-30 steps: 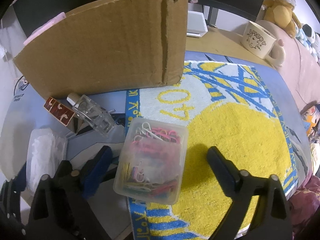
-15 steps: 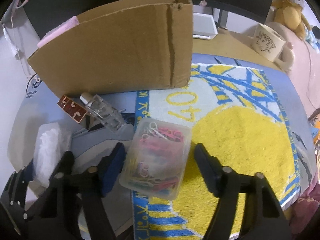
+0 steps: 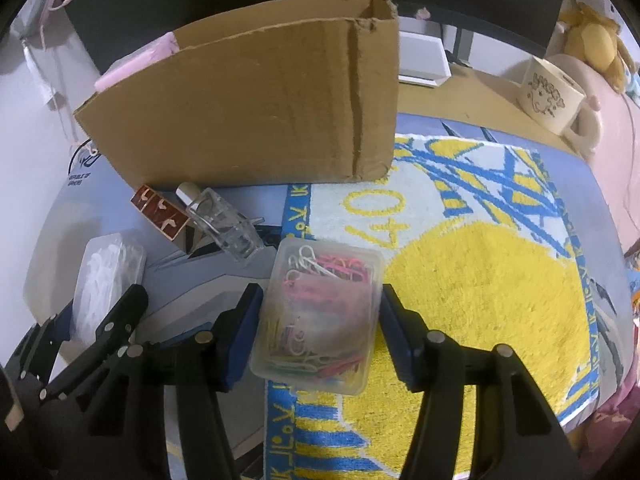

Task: Organize objects
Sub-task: 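Grasp the floss-pick box with the left tool while the right tool grasps the paper-clip box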

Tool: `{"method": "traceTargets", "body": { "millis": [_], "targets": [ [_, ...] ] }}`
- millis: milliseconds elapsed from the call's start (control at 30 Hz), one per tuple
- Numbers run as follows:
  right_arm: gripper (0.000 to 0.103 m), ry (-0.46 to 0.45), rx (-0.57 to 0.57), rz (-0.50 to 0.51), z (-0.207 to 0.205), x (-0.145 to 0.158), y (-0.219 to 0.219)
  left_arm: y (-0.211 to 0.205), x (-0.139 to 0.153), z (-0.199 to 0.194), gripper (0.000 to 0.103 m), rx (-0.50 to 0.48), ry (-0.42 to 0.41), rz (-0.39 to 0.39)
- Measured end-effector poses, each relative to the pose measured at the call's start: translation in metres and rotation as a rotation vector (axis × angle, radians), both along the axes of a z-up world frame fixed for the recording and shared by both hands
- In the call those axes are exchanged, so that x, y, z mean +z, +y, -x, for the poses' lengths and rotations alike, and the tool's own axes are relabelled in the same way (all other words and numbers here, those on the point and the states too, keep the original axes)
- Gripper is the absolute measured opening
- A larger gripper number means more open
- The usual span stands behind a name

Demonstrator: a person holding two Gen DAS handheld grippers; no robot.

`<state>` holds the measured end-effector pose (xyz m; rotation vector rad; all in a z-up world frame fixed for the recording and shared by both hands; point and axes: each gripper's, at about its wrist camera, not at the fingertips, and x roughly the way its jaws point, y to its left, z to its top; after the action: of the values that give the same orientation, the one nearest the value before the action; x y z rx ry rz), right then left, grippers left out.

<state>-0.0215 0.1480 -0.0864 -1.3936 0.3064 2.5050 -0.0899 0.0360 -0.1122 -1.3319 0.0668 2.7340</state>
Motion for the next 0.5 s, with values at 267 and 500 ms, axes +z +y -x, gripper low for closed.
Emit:
{"method": "traceTargets", "body": {
  "millis": [267,500],
  "targets": [
    [0.062,0.009,0.002,0.001,0.0000,0.0002,-0.0039,0.0010,-0.0005,-0.0007,0.057,0.000,0.007,0.021],
    [0.062,0.024,0.018,0.025,0.0014,0.0011,-0.0084,0.0045,-0.0004,-0.0005,0.057,0.003,0.023,0.044]
  ]
}}
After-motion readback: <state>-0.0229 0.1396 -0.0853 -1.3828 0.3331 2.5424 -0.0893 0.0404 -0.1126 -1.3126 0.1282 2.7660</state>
